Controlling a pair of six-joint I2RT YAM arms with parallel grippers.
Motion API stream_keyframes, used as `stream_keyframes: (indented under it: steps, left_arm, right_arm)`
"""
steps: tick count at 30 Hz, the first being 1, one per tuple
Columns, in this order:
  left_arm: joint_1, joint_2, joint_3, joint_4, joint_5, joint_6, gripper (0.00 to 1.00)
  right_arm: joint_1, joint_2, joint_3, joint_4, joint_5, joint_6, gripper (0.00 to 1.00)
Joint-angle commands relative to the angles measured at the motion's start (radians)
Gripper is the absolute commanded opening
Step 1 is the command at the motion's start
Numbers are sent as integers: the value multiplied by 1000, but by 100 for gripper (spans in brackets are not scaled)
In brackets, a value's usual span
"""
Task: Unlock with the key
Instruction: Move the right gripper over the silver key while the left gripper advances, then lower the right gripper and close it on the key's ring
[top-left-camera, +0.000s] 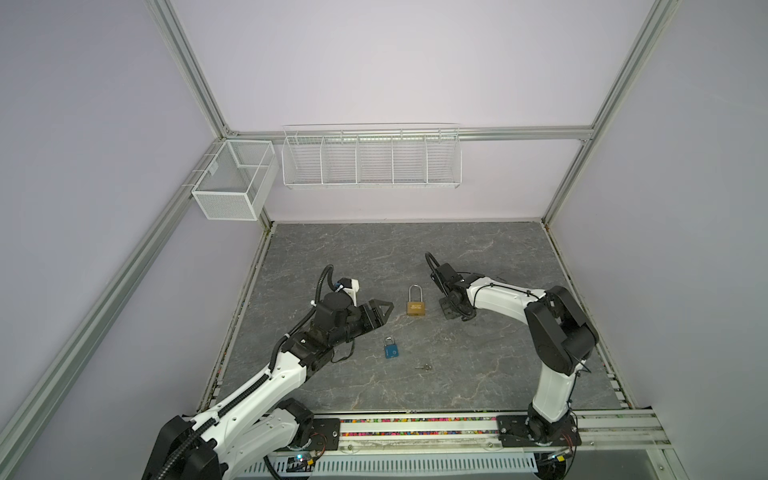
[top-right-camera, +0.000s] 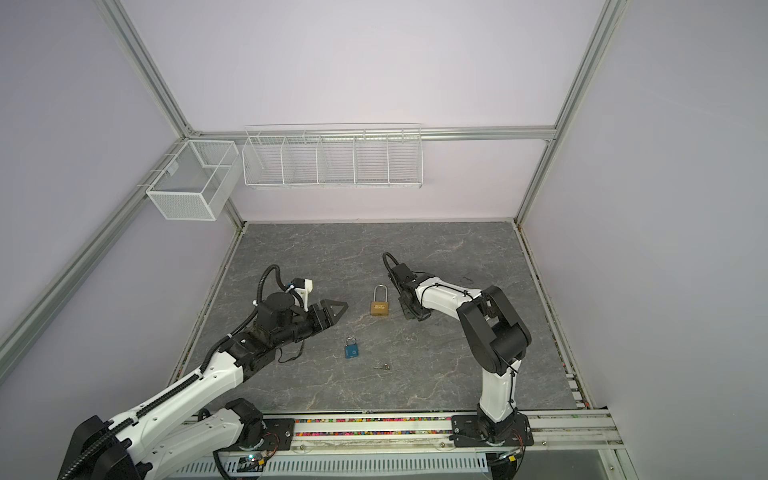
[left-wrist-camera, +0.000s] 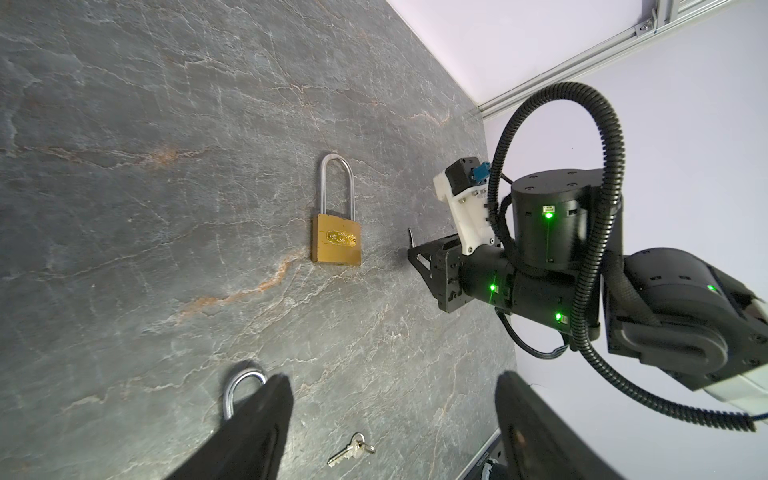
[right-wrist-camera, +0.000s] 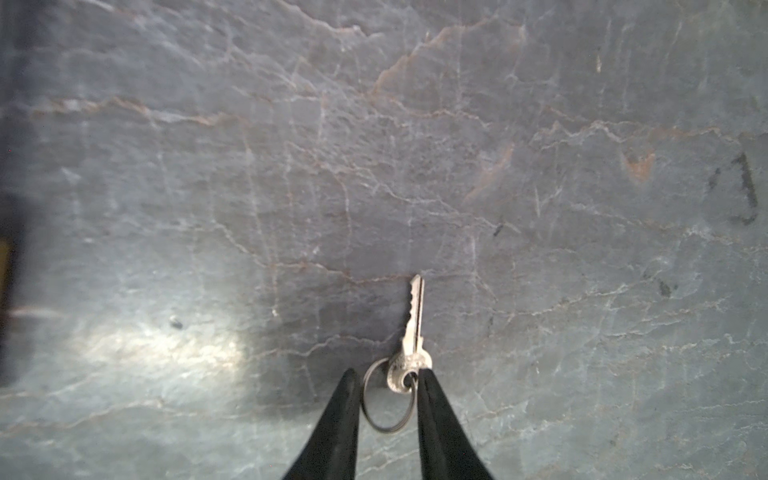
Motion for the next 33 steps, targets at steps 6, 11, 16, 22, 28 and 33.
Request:
stream_keyframes:
  steps: [6, 11, 16, 22, 28, 33]
  left_arm:
    - [-3, -29, -8, 0, -8, -11, 78]
    - [-4, -25, -6, 2, -13, -11, 78]
    - [-4, -24, -5, 0, -14, -11, 78]
    - [-4, -29, -5, -1, -15, -12, 78]
    - [-3, -36, -3, -7, -18, -12, 78]
    - [-3, -43, -3, -13, -22, -12, 78]
  right_arm:
    - [8, 27, -3, -9, -3, -26, 22]
    - [10, 23, -7, -6, 0, -34, 21]
    - [13, 22, -9, -7, 4, -39, 19]
    - [15, 25, -3, -14, 19, -49, 14]
    - [14, 24, -3, -20, 26, -52, 13]
    - [17, 19, -1, -22, 30, -53, 13]
